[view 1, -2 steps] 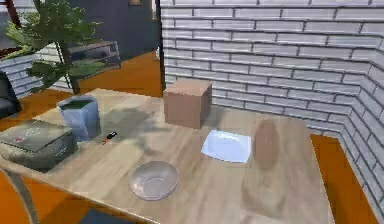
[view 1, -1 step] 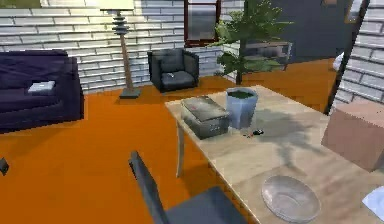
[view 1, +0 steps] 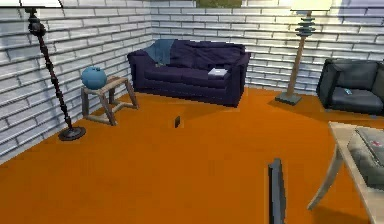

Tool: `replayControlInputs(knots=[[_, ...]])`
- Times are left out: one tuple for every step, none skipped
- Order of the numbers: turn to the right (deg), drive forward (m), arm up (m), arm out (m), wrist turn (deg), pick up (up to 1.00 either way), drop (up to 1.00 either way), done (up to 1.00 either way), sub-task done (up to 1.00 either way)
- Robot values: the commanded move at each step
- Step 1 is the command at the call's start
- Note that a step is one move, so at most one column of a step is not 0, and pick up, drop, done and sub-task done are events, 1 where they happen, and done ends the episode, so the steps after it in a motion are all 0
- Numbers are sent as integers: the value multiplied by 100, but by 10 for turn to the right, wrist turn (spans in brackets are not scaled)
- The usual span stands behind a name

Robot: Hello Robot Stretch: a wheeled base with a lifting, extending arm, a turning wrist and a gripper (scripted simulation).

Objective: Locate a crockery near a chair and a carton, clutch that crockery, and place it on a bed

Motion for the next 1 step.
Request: replayControlInputs(knots=[[-120,0,0,0,0,0,0,0,0]])
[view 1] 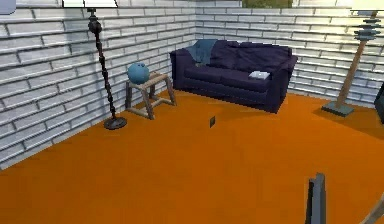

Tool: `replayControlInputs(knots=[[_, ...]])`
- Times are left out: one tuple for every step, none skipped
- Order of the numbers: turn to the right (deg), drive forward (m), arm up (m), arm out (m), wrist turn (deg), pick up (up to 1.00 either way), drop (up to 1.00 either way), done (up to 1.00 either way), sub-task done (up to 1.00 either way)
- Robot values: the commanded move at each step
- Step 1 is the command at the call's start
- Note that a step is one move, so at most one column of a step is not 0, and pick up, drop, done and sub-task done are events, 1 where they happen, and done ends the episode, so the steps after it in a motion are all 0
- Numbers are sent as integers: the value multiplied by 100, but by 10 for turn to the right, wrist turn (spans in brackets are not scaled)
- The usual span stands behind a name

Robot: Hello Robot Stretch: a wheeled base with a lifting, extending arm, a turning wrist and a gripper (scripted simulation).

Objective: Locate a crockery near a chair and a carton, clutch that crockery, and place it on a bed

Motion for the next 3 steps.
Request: replayControlInputs(knots=[[0,0,50,0,0,0,0,0,0],[0,0,38,0,0,0,0,0,0],[0,0,0,22,0,0,0,0,0]])
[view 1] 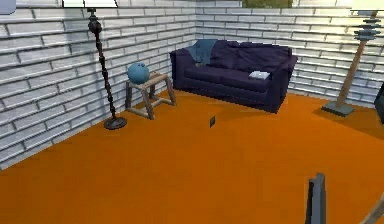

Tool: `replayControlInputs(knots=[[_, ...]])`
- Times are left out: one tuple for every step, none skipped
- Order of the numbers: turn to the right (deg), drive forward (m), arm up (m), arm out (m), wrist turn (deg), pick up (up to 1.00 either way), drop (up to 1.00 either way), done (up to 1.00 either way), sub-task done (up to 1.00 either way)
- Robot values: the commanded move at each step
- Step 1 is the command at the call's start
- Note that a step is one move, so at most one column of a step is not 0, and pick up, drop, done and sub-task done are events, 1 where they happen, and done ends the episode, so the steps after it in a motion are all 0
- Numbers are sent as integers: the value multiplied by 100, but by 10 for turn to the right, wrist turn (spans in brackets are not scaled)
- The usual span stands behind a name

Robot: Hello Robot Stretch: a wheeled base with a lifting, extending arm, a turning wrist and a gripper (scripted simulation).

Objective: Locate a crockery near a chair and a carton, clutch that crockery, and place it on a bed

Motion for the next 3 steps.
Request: replayControlInputs(knots=[[0,0,0,0,450,0,0,0,0],[0,0,0,0,450,0,0,0,0],[0,0,0,0,450,0,0,0,0]])
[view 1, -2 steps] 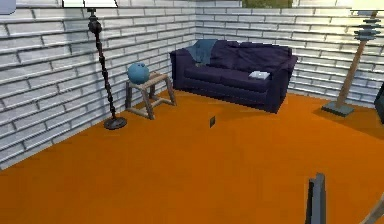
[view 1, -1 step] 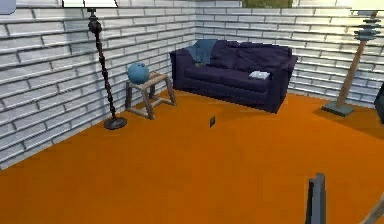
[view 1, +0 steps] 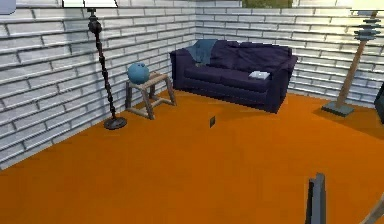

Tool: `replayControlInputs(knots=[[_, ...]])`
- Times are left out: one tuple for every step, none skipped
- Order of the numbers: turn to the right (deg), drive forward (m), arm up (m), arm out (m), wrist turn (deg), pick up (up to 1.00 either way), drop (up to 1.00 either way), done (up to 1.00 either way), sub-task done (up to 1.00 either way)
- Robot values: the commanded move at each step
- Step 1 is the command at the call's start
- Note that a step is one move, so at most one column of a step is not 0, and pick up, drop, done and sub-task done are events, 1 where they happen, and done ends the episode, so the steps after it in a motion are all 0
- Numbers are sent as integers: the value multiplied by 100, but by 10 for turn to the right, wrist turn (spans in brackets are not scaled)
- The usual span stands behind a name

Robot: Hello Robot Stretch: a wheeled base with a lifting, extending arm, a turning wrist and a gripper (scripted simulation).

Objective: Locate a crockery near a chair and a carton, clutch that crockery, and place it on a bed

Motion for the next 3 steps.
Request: replayControlInputs(knots=[[0,0,0,0,300,0,0,0,0],[0,0,-24,0,0,0,0,0,0],[0,0,0,0,0,100,0,0,0]])
